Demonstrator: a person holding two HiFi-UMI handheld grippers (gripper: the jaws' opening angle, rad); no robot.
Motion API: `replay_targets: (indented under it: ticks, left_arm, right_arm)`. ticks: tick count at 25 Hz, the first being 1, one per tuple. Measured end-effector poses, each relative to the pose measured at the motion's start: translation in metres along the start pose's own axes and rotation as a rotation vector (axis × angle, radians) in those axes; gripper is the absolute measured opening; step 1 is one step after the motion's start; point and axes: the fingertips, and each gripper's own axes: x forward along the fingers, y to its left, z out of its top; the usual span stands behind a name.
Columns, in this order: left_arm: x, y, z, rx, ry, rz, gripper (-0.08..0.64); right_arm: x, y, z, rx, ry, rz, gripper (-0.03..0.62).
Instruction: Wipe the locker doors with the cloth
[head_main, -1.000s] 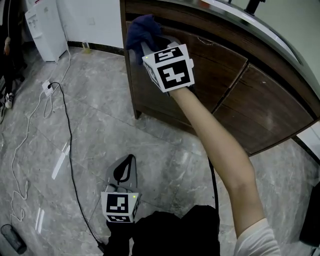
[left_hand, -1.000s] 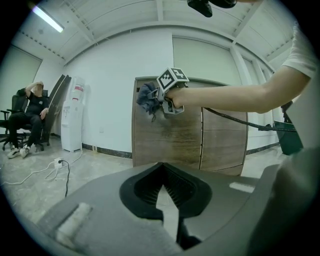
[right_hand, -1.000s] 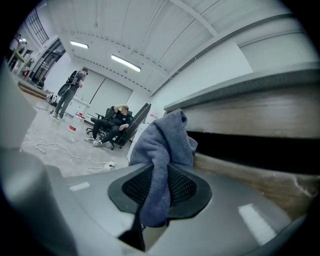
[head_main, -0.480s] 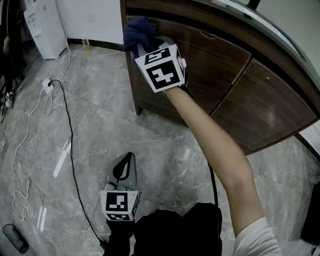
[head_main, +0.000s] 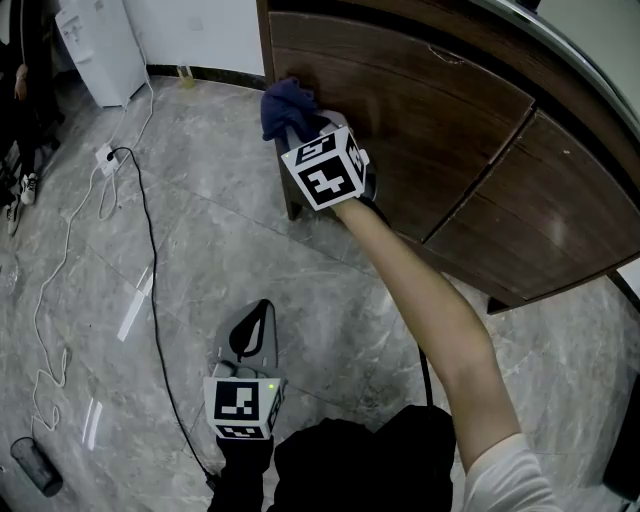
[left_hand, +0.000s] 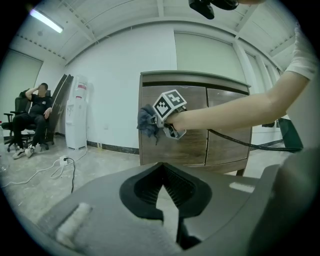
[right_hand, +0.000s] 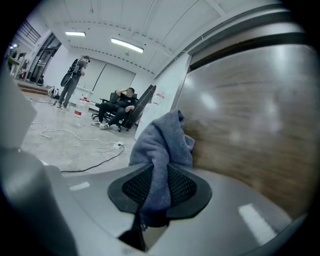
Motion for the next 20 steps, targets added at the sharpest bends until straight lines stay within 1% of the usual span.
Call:
replay_targets:
  ticks: [7, 11, 17, 20]
  left_arm:
    - [0.004, 0.011, -0.010, -0.006, 0.010, 0.018, 0.000]
    - [0.003, 0.013, -0.010, -0.008, 0.020, 0.023, 0.000]
    - [0.005, 0.018, -0.014, -0.012, 0.034, 0.021, 0.000]
    - [0.002, 0.020, -0.014, -0.015, 0.038, 0.029, 0.000]
  right_arm:
    - [0.023, 0.028, -0.067, 0.038, 0.088, 0.043, 0.086]
    - [0.030, 0.041, -0.093, 0.051, 0.131, 0.064, 0.086]
    - [0.045, 0.054, -0.121, 0.082, 0.165, 0.071, 0.086]
    - [0.052, 0.064, -0.140, 0.079, 0.193, 0.084, 0.086]
